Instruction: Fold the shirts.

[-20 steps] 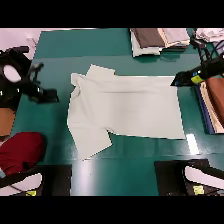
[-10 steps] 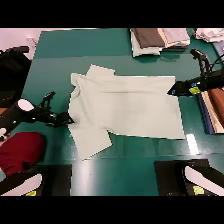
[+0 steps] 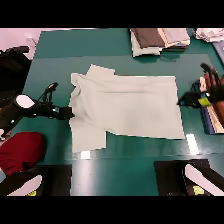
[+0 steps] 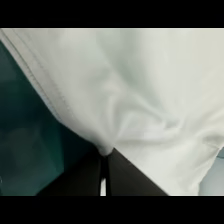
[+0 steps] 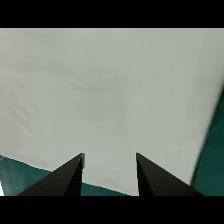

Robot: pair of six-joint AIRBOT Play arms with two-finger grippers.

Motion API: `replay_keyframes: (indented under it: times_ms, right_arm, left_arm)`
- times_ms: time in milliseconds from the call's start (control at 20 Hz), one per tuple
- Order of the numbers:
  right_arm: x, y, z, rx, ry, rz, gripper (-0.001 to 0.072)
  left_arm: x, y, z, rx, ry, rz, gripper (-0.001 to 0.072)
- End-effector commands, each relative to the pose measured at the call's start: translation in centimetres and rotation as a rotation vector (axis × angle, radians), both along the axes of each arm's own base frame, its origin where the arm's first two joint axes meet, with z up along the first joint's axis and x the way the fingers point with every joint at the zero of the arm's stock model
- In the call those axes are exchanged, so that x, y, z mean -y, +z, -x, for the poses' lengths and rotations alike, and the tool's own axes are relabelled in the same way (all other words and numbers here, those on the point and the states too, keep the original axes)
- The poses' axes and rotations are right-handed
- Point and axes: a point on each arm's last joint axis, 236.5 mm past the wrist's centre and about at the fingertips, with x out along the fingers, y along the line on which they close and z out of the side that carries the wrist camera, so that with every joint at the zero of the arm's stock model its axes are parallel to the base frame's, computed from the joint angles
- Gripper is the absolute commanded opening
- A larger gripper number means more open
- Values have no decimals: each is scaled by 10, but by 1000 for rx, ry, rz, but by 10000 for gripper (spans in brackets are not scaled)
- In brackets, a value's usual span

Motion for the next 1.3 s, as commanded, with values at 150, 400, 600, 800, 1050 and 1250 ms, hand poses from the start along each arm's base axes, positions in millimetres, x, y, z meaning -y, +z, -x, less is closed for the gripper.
replay_keyframes:
  times_ms: [150,400,600,800,1050,1250]
  right_arm:
    - [56,-92,118,-340,-339,-59,389]
    - [26,-117,125,-424,-293,-168,388]
    - [-5,-120,90,-352,-227,-213,326]
    - [-22,-113,73,-271,-92,-148,22]
    - [-12,26,-12,207,20,43,22]
    - [-9,233,-39,759,33,236,22]
  left_arm:
    - [1,24,-8,67,-8,3,24]
    - [1,24,-8,69,-14,0,24]
    - [1,24,-8,68,-14,0,24]
    - [2,28,-9,73,-16,2,23]
    - [-11,165,-38,416,6,-41,23]
    - [-37,371,-7,924,69,-107,23]
